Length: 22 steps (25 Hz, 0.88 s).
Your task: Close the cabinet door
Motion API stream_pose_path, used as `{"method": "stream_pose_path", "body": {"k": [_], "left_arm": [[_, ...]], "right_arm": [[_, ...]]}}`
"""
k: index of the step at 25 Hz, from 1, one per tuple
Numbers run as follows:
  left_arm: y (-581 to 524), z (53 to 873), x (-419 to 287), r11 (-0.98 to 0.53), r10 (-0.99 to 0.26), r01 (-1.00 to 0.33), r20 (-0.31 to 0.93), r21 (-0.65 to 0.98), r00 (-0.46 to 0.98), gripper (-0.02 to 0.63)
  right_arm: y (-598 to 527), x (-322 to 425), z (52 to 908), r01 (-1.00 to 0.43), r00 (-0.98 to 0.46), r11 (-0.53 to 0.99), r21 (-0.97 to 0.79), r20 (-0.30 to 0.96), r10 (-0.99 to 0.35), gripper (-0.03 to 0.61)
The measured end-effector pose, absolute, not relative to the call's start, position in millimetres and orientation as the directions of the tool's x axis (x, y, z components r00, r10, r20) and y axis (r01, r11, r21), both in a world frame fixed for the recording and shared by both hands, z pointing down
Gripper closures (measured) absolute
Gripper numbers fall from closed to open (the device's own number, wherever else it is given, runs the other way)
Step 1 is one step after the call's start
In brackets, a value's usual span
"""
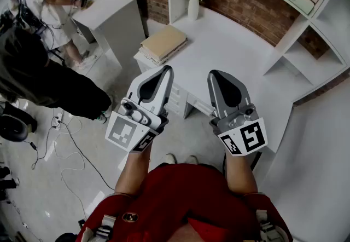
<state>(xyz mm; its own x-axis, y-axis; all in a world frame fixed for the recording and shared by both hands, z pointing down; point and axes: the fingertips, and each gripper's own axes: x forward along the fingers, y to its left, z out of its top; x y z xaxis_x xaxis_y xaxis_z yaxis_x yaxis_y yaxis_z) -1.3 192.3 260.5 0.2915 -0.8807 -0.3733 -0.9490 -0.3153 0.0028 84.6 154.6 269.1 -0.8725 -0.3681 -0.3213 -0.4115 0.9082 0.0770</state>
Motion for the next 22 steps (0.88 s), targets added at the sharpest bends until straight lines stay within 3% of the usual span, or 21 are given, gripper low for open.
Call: {"method": "stream_pose_path", "body": {"k": [22], "left_arm": [[204.9, 266.4, -78.3, -0.359, -0.866, -0.933, -0.368, -0.011, 0.337, 0.614]], "right_arm": [[166.1, 18.0, 267.7, -0.424, -0.862, 0.904, 0.05, -0.328, -0.386, 0.565]]}}
